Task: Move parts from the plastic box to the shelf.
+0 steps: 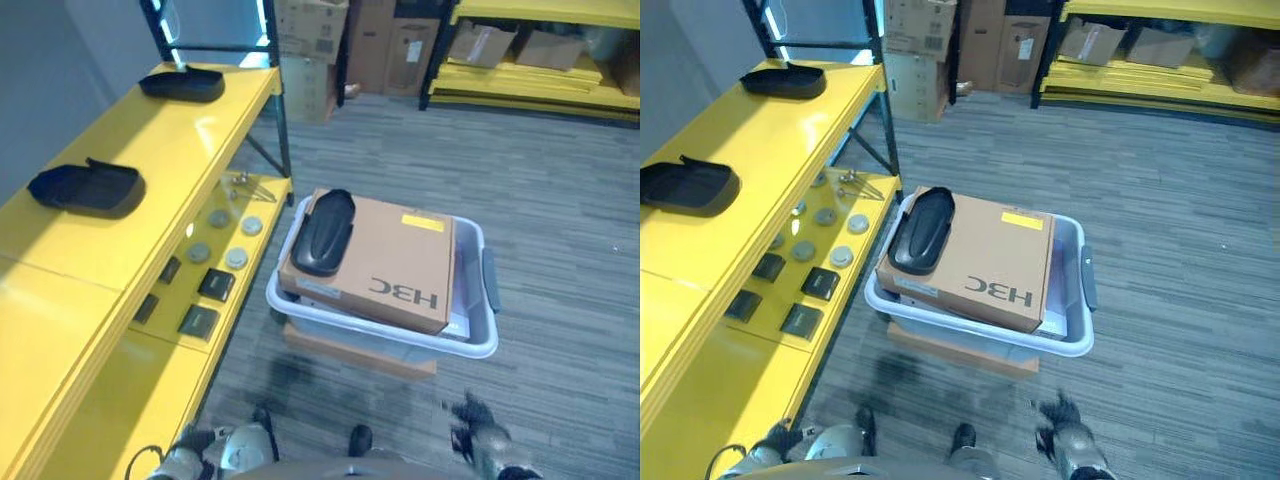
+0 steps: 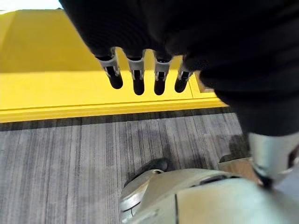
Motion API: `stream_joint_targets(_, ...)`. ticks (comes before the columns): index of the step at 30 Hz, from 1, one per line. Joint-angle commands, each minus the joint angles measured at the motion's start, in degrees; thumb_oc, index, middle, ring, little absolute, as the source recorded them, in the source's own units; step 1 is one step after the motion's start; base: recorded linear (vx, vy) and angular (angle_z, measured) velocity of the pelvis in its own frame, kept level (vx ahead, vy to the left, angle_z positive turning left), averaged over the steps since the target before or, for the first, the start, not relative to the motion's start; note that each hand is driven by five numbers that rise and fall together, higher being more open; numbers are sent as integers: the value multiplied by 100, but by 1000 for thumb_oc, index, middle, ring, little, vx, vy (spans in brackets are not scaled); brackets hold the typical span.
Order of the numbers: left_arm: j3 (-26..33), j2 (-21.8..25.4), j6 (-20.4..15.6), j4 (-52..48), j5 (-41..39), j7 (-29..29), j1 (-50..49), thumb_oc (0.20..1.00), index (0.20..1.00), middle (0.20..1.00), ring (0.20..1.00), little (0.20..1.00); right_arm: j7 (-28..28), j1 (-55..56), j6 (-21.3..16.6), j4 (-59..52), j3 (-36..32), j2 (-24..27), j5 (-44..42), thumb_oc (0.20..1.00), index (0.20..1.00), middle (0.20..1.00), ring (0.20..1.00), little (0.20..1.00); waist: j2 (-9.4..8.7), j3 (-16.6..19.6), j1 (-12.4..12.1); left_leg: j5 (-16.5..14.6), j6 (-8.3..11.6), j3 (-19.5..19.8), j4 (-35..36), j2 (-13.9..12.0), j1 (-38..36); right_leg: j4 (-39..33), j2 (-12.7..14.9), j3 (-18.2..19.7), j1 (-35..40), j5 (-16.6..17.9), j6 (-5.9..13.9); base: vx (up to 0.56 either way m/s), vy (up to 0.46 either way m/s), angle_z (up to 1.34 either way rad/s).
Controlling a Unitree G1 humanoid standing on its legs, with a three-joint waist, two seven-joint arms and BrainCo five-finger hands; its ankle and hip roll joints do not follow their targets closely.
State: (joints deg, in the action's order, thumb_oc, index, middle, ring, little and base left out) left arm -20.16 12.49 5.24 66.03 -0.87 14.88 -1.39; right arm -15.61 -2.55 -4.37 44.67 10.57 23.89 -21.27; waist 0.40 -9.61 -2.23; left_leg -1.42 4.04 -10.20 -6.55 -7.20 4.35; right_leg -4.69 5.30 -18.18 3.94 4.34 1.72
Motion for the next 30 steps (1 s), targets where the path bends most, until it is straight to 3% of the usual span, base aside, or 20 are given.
stream_joint_targets(1, -106, 295, -37, 131, 241, 286, -55, 1000, 1000, 1000, 1000, 1000, -898, -327, -210, -1162, -433, 286, -292, 1000, 1000, 1000, 1000, 1000, -101, -116, -294, -62, -173, 233, 120, 172, -124, 575, 404, 142, -548, -262, 562, 22, 68, -11)
stream_joint_targets(5, 47, 407, -126, 153, 50, 306, -248, 1000, 1000, 1000, 1000, 1000, -1410, -625, -189, -2441, -852, 514, -282, 1000, 1000, 1000, 1000, 1000, -104, -135, -366, -99, -241, 304, 208, 279, -111, 609, 451, 142, -641, -240, 637, 6, 64, 13)
stream_joint_targets(8, 325, 528, -351, 295, 217, 100, -423, 1000, 1000, 1000, 1000, 1000, -2041, -1542, 53, -4002, -1533, 1150, -117, 1000, 1000, 1000, 1000, 1000, -79, -105, -451, -120, -306, 273, 520, 351, -273, 568, 462, 126, -660, -240, 726, 50, 94, 17)
stream_joint_targets(10, 372, 543, -348, 310, 155, 48, -441, 1000, 1000, 1000, 1000, 1000, -2161, -1747, 140, -4233, -1617, 1308, 9, 1000, 1000, 1000, 1000, 1000, -82, -55, -463, -103, -306, 250, 601, 358, -311, 521, 461, 117, -647, -227, 735, 86, 66, 3)
stream_joint_targets(14, 470, 490, -379, 353, 311, 13, -517, 1000, 1000, 1000, 1000, 1000, -2173, -1904, 691, -4535, -1809, 1586, 265, 1000, 1000, 1000, 1000, 1000, -111, 41, -531, -112, -296, 221, 733, 354, -431, 439, 460, 40, -547, -249, 739, 98, 30, 3)
stream_joint_targets(19, 298, 472, -499, 280, 302, 61, -591, 1000, 1000, 1000, 1000, 1000, -2263, -2068, 1104, -3415, -1577, 1695, 504, 1000, 1000, 1000, 1000, 1000, -113, 34, -758, -133, -281, 258, 633, 322, -406, 496, 511, -140, -461, -298, 730, 82, 27, 0)
stream_joint_targets(20, 98, 557, -676, 234, 178, 46, -456, 1000, 1000, 1000, 1000, 1000, -2346, -2360, 829, -2315, -1429, 1825, 401, 1000, 1000, 1000, 1000, 1000, -62, -71, -890, -145, -284, 348, 496, 345, -149, 595, 578, -230, -623, -303, 740, -116, 83, 10)
stream_joint_targets(23, -139, 676, -845, 188, -115, -39, -138, 1000, 1000, 1000, 1000, 1000, -2514, -2898, 455, -1120, -1175, 2002, 424, 1000, 1000, 1000, 1000, 1000, 36, -306, -1014, -134, -298, 506, 330, 421, 264, 710, 664, -308, -922, -278, 757, -223, 77, 28)
stream_joint_targets(25, -437, 733, -983, 169, -438, -56, 206, 1000, 1000, 1000, 1000, 1000, -2722, -3527, -91, 60, -737, 2201, 201, 1000, 1000, 1000, 1000, 1000, 166, -609, -1122, -115, -316, 699, 67, 498, 754, 897, 768, -354, -1299, -260, 749, -259, 68, 28)
stream_joint_targets(30, -660, 745, -1045, 155, -679, -29, 405, 1000, 1000, 1000, 1000, 1000, -2790, -4107, -344, 826, -250, 2355, -37, 1000, 1000, 1000, 1000, 1000, 274, -865, -1265, -172, -284, 915, -154, 570, 1139, 1047, 834, -343, -1571, -323, 780, -110, 46, 11)
